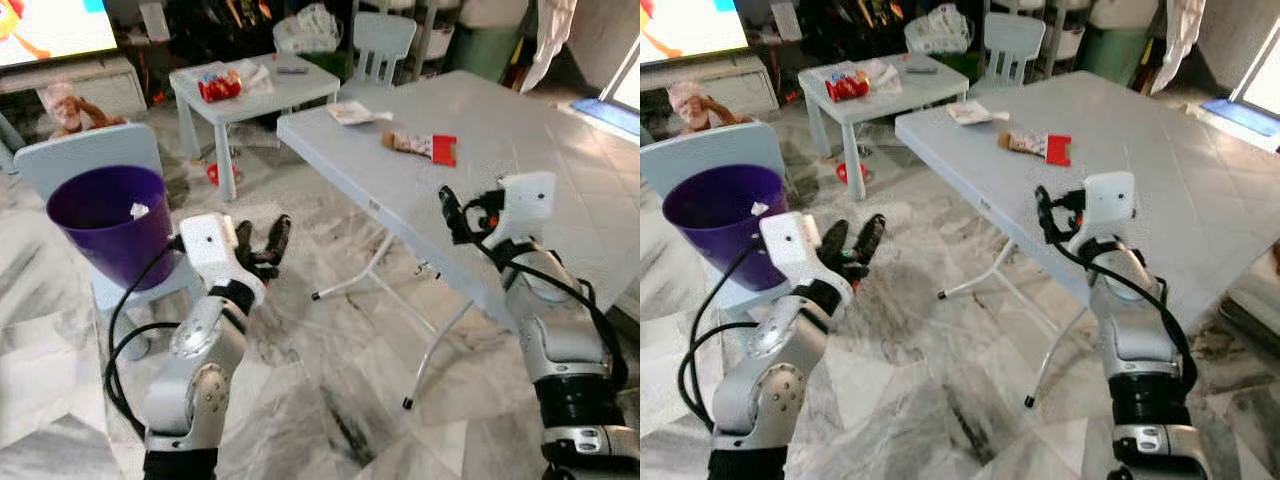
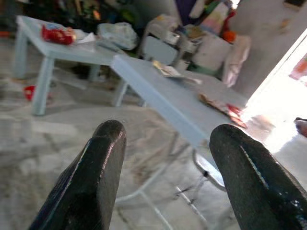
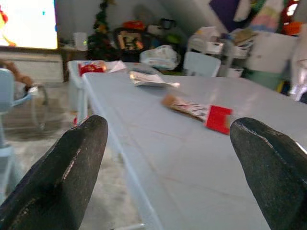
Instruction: Picking trash to rubbish bin
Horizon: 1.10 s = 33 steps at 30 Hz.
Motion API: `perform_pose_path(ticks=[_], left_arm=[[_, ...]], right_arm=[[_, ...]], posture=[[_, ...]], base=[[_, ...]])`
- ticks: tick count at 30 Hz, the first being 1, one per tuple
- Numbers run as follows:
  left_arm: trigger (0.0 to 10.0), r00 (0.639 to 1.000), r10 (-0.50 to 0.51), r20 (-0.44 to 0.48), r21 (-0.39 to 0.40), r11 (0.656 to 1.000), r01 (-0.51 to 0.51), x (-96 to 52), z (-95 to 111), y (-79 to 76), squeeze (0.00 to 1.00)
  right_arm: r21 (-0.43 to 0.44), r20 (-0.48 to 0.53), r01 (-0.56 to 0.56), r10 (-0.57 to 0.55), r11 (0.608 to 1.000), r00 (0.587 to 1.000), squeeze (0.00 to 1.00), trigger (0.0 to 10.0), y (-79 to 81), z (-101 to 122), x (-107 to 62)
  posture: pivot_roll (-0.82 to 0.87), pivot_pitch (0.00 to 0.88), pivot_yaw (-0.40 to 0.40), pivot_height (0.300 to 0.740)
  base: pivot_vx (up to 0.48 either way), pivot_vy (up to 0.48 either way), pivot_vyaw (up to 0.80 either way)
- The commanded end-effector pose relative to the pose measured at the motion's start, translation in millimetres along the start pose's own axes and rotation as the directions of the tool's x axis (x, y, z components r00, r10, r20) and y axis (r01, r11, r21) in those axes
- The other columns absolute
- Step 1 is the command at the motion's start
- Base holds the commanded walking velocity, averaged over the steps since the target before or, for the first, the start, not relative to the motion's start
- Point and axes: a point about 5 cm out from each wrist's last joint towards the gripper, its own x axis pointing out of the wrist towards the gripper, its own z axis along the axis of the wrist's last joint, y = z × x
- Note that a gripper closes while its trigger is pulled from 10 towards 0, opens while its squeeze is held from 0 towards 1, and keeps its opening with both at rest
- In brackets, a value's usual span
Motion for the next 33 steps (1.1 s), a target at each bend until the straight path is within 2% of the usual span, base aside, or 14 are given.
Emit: perform_pose_path(ticks=[1,27,33], left_arm=[[10.0,1.000,-0.024,-0.002,-0.003,1.000,0.024,1.7,-0.7,-8.6,0.00],[10.0,1.000,-0.020,-0.011,-0.005,1.000,0.020,1.2,-2.1,-7.9,0.00],[10.0,1.000,-0.021,-0.013,-0.003,1.000,0.021,1.3,-2.7,-8.4,0.00]], right_arm=[[-0.011,0.016,0.026,-0.026,1.000,1.000,0.00,10.0,-9.4,5.6,-0.5],[-0.010,0.016,0.020,-0.020,1.000,1.000,0.00,10.0,-8.4,5.1,0.2],[-0.010,0.018,0.019,-0.019,1.000,1.000,0.00,10.0,-8.4,5.6,1.0]], posture=[[0.04,0.069,-0.059,0.740],[0.04,0.067,-0.061,0.740],[0.04,0.066,-0.061,0.740]], base=[[0.296,0.000,0.00],[0.279,0.347,0.00],[0.000,0.431,0.00]])
